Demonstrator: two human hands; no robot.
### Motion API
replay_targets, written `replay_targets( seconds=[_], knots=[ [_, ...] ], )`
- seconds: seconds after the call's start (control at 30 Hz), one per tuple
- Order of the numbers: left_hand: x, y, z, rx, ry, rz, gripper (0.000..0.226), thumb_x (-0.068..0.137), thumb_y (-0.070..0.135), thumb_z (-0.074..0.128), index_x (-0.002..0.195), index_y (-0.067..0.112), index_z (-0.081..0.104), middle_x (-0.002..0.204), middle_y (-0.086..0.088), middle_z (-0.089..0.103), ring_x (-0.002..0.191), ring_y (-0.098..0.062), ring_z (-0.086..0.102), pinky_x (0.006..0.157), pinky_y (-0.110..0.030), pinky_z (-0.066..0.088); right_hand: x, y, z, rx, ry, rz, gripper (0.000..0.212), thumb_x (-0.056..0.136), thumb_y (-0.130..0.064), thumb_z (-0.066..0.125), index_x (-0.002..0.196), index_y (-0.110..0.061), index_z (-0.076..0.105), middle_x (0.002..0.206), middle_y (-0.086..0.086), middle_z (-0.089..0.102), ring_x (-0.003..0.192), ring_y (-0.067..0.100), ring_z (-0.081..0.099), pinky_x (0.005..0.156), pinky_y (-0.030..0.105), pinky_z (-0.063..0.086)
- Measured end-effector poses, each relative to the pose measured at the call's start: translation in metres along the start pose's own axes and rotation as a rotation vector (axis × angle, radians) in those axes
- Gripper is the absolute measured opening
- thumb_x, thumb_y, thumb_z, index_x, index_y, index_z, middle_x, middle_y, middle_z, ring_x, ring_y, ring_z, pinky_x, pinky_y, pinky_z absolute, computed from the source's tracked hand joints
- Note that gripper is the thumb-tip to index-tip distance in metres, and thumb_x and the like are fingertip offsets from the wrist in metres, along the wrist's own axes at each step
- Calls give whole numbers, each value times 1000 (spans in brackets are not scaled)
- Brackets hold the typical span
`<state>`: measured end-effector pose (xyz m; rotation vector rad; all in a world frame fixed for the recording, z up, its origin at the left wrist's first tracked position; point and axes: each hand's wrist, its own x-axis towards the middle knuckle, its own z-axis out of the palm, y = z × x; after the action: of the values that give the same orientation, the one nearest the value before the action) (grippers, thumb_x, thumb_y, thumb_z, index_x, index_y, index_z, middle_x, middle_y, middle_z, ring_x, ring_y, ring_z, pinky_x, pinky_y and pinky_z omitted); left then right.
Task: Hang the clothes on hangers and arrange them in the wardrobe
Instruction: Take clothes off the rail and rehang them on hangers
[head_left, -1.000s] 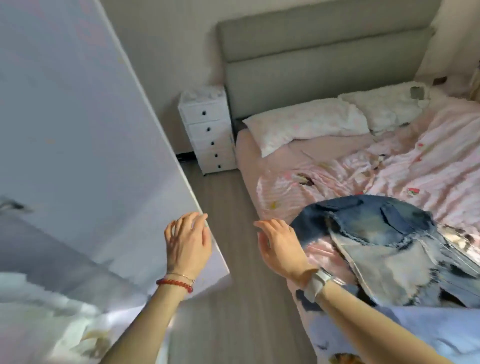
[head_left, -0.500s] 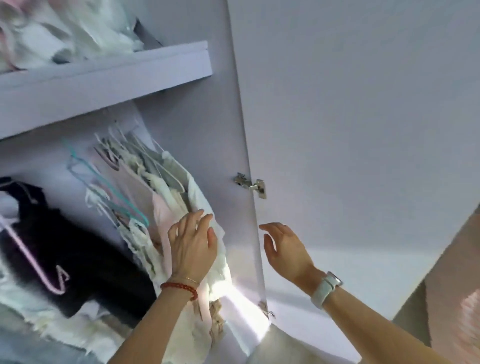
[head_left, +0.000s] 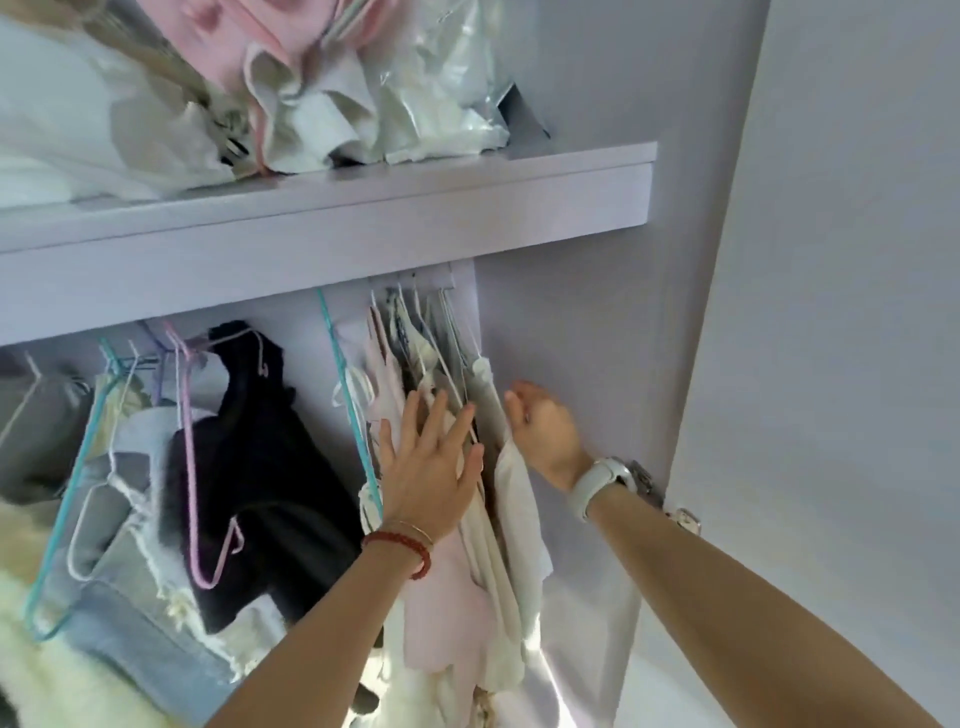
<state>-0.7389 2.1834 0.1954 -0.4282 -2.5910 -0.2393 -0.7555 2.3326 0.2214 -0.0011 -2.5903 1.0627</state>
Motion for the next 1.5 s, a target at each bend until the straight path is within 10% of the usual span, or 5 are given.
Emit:
replay_targets(
  seconds=[0.3,0.63,1.03,1.23,1.5],
  knots=[
    [-13,-42,5,-59,-36,1,50,96,40,34,141,43,13,155,2,7,140,-12,-13,113,-41,0,83,-28,35,229,-150,71,38,89,-1,38,127,-1,43,121,22,54,112,37,51,96,38,42],
    [-15,-63,6,-68,-48,-36,50,95,42,28,138,50,4,155,1,7,138,-4,-21,112,-41,-1,84,-30,29,269,255,-52,30,83,8,36,107,1,53,98,20,59,83,32,55,66,24,35],
    [-47,2,11,-195,199,27,44,83,21,39,124,20,56,139,-12,44,139,-28,21,108,-60,2,-109,64,19,-248,97,174,20,98,-21,30,103,-13,48,88,14,65,75,37,57,59,33,33],
    [-126,41,43,-578,-70,304,47,84,4,56,130,10,49,139,-18,42,124,-36,43,97,-47,41,-265,84,-4,-359,213,443,20,96,-20,40,105,-20,58,101,-3,68,89,29,63,68,32,40],
    [-204,82,68,-625,-598,753,42,96,27,41,138,22,38,139,-1,45,138,-24,24,111,-50,9,-465,21,-38,-513,348,562,19,83,-8,55,96,-10,68,86,-3,72,71,16,69,55,24,52]
  ],
)
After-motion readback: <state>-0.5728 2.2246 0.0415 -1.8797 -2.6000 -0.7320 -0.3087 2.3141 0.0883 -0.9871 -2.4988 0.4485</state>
